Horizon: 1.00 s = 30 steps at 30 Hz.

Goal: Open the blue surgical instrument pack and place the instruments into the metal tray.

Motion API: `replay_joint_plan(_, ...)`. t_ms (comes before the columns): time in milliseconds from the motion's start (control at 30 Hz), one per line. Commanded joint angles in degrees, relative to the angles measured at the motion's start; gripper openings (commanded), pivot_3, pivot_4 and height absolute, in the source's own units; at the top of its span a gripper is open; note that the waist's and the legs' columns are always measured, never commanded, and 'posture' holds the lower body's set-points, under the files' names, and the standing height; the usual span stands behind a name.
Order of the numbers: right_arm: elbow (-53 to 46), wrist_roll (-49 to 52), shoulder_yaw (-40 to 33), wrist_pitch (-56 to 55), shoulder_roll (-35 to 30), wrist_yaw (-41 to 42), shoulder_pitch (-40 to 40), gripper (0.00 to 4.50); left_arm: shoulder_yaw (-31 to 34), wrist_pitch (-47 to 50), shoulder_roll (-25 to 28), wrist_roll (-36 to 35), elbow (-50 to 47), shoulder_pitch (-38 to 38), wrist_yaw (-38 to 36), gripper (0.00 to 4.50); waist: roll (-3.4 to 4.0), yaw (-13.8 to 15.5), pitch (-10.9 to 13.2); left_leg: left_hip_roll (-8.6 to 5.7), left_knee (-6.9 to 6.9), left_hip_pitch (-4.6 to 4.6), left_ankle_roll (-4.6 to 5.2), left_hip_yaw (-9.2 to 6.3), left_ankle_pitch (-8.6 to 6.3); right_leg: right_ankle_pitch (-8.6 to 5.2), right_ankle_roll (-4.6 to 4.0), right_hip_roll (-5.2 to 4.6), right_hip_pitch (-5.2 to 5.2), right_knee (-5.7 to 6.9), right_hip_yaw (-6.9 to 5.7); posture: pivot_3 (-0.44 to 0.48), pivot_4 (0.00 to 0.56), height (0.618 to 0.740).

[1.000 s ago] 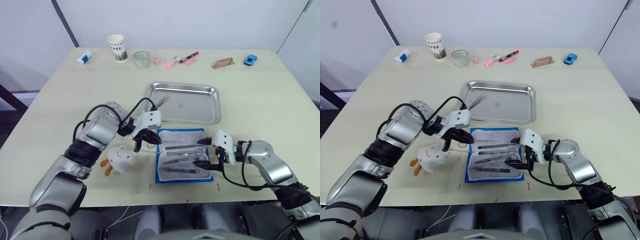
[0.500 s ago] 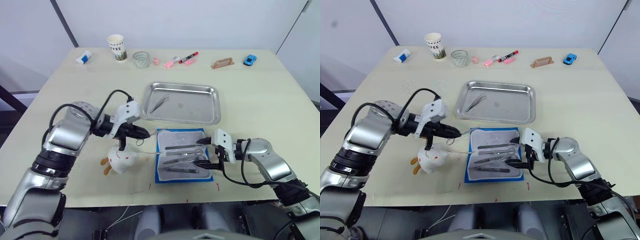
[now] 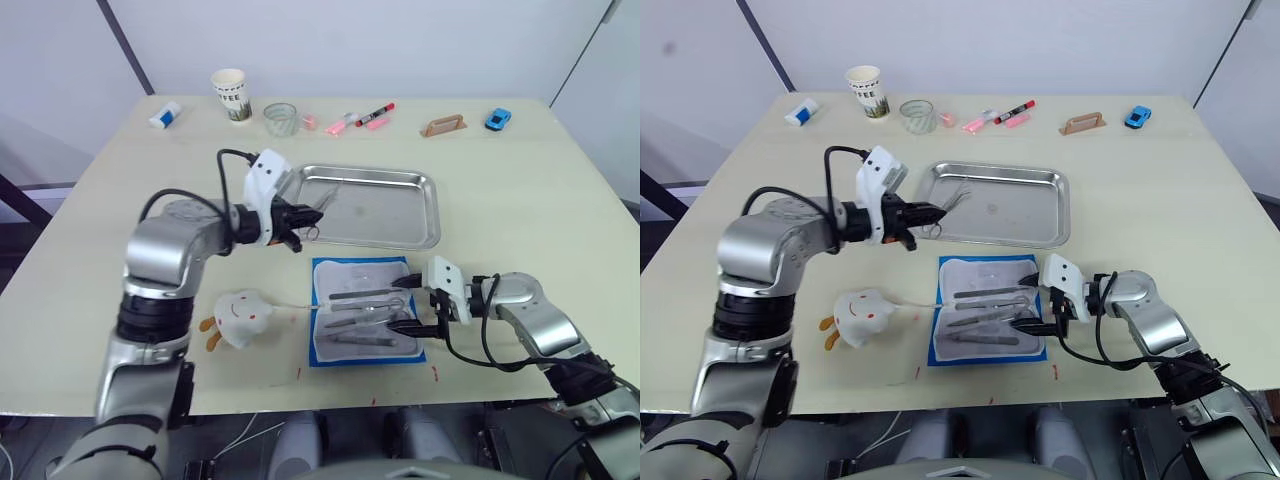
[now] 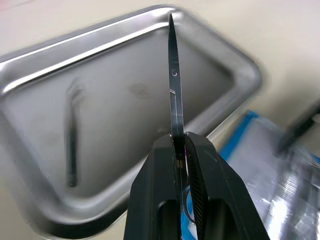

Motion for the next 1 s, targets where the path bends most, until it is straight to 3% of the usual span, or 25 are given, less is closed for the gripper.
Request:
replay_joint_plan(33,3.50,-2.81,2.88,1.96,-0.55,0.09,2.10,4.50,0.10,2.19,-3.36,2.64,2.18,-3.66,7.44,0.03,0.00,-0.08,0.00,0.00,0.00,0.01,0.00,0.00,0.00,0.00,0.00,0.00,0.00,0.01,0.01,0.000,0.150,0.740)
replay_joint_plan(233,3.41,-2.71,2.81,2.15,-0.72,0.41,2.01,4.50,-1.68,-1.81,-8.72,6.01,13.46,-7.42,14.52,0.03,0.02,-0.15,0.00,-0.03,-0.01,0.02,-0.09,0.01,0.05,0.00,0.00,0.00,-0.01,0.00,0.02,0.000,0.150,0.740)
replay_joint_plan(500,2.68,-2.63,2.35,2.33,-1.25,0.41,2.55,4.50,-4.12,-8.30,-13.33,8.77,26.50,-11.52,17.88,0.03,0.01,-0.02,0.01,-0.06,0.00,-0.01,-0.11,0.00,0.06,0.00,0.00,-0.02,-0.01,0.00,0.00,0.000,0.150,0.740)
replay_joint_plan(1000,2.15,-2.59,2.20,2.75,-1.07,-0.25,2.89,4.50,-2.92,-10.22,-16.13,10.34,35.26,-14.45,22.27,0.03,0.02,-0.02,0.01,-0.09,-0.01,-0.03,-0.12,-0.01,0.06,0.00,0.01,-0.03,-0.01,-0.01,-0.01,0.000,0.150,0.740)
